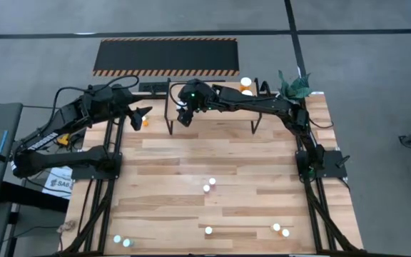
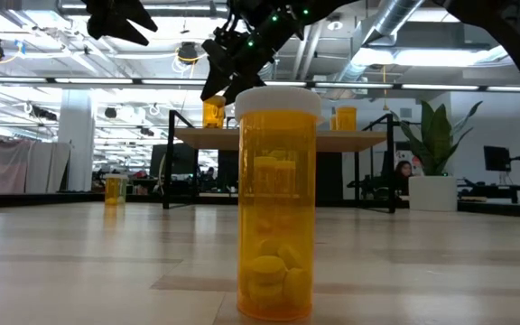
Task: Pick and place medicine bottles onto shelf by color
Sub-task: Put the large orange pill bottle on the shelf aligned with the other large orange pill bottles
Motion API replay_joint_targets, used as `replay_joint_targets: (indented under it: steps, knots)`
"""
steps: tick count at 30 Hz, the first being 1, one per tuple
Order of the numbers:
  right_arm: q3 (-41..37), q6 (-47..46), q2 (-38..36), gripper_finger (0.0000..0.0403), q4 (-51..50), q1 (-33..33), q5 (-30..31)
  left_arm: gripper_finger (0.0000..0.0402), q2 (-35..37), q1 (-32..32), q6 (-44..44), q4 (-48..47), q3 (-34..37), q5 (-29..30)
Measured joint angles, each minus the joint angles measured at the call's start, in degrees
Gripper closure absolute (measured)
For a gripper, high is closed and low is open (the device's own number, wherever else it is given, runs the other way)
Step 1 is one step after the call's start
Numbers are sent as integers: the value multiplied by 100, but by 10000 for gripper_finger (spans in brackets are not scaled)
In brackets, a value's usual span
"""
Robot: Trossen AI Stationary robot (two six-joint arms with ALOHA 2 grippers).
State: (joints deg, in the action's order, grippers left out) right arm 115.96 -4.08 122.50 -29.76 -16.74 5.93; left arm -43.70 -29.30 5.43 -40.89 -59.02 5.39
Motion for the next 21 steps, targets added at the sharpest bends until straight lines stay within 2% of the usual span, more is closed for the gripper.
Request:
replay_joint_targets:
  steps: [12,21]
  knots:
    - [0,2,0,126,-19,1,-4,143,0,0,-2,0,0,18]
    - [4,102,0,184,-86,17,-5,143,-1,0,-2,-10,0,68]
